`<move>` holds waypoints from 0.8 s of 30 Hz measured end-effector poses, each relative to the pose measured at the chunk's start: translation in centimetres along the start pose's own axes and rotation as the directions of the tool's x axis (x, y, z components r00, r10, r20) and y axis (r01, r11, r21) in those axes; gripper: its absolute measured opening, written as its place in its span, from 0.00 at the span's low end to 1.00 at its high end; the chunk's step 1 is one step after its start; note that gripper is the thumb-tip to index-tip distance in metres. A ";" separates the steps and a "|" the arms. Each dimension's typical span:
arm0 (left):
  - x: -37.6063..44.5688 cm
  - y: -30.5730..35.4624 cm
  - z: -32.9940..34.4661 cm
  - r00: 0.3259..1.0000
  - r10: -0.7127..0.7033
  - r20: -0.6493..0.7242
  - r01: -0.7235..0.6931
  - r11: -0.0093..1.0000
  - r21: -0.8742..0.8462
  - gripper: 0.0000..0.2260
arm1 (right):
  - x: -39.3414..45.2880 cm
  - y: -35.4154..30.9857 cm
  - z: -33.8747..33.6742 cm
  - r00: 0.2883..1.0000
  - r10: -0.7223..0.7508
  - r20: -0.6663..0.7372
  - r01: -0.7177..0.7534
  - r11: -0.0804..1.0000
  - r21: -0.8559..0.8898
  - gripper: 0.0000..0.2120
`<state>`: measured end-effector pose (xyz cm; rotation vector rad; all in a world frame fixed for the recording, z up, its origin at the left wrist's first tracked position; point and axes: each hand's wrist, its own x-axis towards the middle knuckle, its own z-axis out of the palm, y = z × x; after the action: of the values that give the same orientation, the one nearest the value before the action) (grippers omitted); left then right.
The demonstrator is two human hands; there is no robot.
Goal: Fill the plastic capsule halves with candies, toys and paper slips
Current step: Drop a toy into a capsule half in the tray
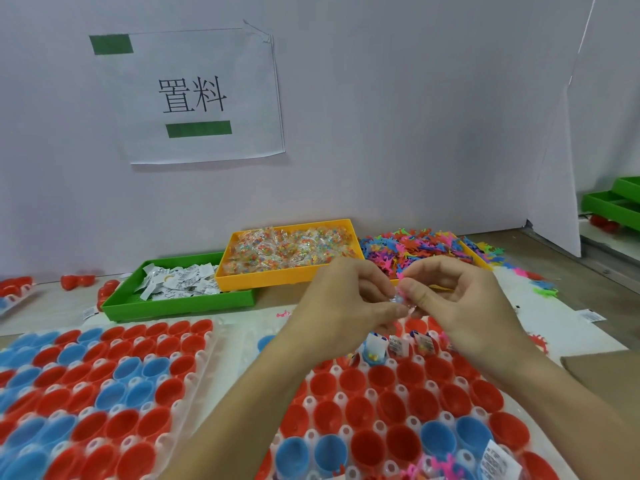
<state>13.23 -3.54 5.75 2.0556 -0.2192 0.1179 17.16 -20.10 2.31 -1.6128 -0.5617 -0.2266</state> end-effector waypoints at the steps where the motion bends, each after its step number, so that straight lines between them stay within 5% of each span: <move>1: 0.0 -0.1 -0.5 1.000 -0.013 0.029 0.012 1.000 0.018 0.07 | 0.1 0.0 -0.1 1.000 0.001 -0.015 -0.001 1.000 -0.003 0.03; 6: -0.3 -0.7 -6.0 0.987 -0.051 0.150 0.015 0.972 0.234 0.02 | 0.7 0.3 -1.7 0.994 0.033 -0.100 -0.032 0.999 0.013 0.02; 12: -1.1 -2.4 -10.5 0.976 -0.199 0.087 0.119 0.826 0.551 0.06 | 1.2 1.1 -3.0 0.986 0.064 -0.155 -0.061 0.998 0.023 0.01; 18: -1.6 -3.4 -11.2 0.882 -0.448 0.144 0.308 0.782 0.542 0.04 | 1.6 1.8 -3.9 0.979 0.067 -0.193 -0.064 0.998 0.020 0.02; 24: -1.6 -3.7 -11.2 0.842 -0.513 0.168 0.335 0.741 0.582 0.03 | 1.6 2.2 -4.4 0.976 0.073 -0.203 -0.079 0.997 -0.022 0.03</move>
<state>12.51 8.17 7.57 2.6262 0.1232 -0.5079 20.43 -24.10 1.72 -1.6145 -0.3414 -0.3392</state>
